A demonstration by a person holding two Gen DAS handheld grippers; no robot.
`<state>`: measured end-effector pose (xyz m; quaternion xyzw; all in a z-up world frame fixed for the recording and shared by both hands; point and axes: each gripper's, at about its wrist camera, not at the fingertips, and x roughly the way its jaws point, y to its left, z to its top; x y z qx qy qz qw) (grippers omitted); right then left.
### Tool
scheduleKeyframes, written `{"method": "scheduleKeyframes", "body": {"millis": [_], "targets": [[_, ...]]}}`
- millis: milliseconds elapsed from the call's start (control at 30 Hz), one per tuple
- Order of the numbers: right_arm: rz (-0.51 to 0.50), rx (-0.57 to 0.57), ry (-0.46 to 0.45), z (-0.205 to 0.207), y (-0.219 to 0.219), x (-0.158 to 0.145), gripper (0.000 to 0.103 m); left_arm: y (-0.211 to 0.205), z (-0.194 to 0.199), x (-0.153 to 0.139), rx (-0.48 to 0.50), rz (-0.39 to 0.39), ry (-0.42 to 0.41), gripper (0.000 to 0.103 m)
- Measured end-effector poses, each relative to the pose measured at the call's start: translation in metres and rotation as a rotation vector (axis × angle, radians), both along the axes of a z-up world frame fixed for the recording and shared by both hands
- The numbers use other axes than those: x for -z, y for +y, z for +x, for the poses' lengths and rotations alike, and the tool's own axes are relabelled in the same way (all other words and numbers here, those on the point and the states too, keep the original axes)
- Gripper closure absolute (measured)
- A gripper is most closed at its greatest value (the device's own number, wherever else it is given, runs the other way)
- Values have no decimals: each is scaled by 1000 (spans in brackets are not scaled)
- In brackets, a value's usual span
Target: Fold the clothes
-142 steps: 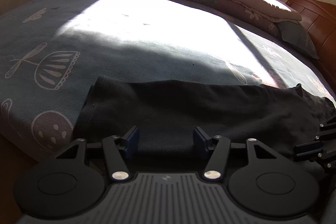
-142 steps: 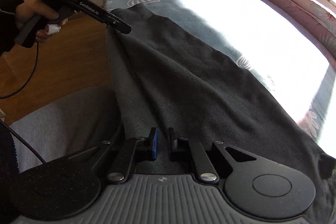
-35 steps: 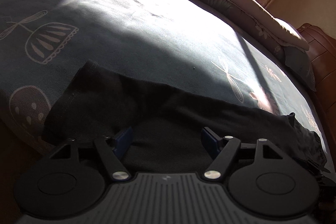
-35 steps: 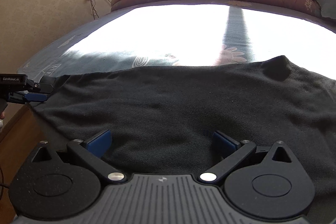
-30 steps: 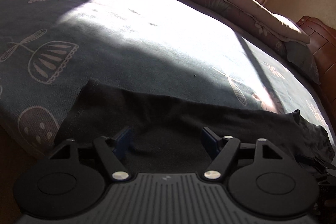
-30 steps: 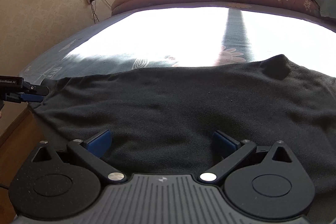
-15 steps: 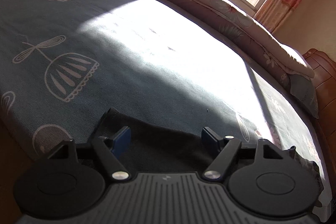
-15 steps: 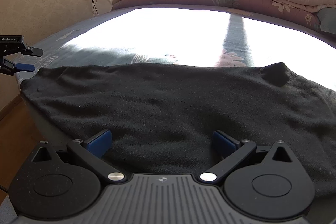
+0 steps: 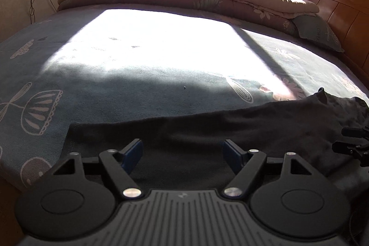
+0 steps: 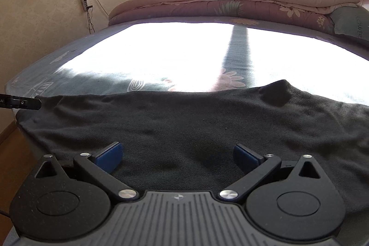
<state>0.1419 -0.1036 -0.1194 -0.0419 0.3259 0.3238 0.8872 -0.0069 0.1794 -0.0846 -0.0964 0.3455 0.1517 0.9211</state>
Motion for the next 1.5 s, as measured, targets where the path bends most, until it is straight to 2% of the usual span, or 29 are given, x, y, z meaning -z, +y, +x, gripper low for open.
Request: {"method": "scheduleKeyframes", "body": {"millis": [67, 200, 300, 400, 500, 667, 733, 800, 900, 1000, 1100, 1233, 1300, 1367, 1433, 1500], "targets": [[-26, 51, 17, 7, -8, 4, 0, -17, 4, 9, 36, 55, 29, 26], [-64, 121, 40, 18, -18, 13, 0, -35, -10, 28, 19, 70, 71, 25], [-130, 101, 12, 14, -12, 18, 0, -43, -21, 22, 38, 80, 110, 24], [-150, 100, -2, 13, -10, 19, 0, -43, -17, 11, 66, 92, 128, 24], [-171, 99, -16, 11, -7, 21, 0, -44, -6, 3, 84, 90, 85, 23], [-179, 108, -38, 6, -5, 23, 0, -52, 21, 19, 90, 37, 121, 23], [-193, 105, -22, 3, -7, 21, 0, -55, 20, 26, 72, 43, 143, 16], [-211, 80, 29, -1, -15, 16, 0, -54, 16, 24, 58, 32, 146, 16], [-182, 24, 104, -1, -35, 5, 0, -57, 19, 12, 56, 46, 140, 16], [-116, 44, 69, 9, -58, -14, 0, -71, 33, -3, 109, 55, 101, 16], [-141, 115, 11, 37, -72, -22, 0, -90, 51, 2, 164, 63, 110, 16], [-179, 206, 107, 69, -87, 4, 0, -116, 75, 8, 237, 73, 123, 16], [-184, 203, 85, 63, -91, 13, 0, -129, 87, 11, 273, 78, 130, 16], [-186, 204, 78, 61, -93, 17, 0, -133, 84, 22, 273, 70, 166, 16], [-182, 204, 83, 62, -94, 18, 0, -131, 68, 27, 255, 36, 156, 9], [-186, 200, 76, 61, -94, 18, 0, -135, 56, 27, 289, 64, 181, 5]]}}
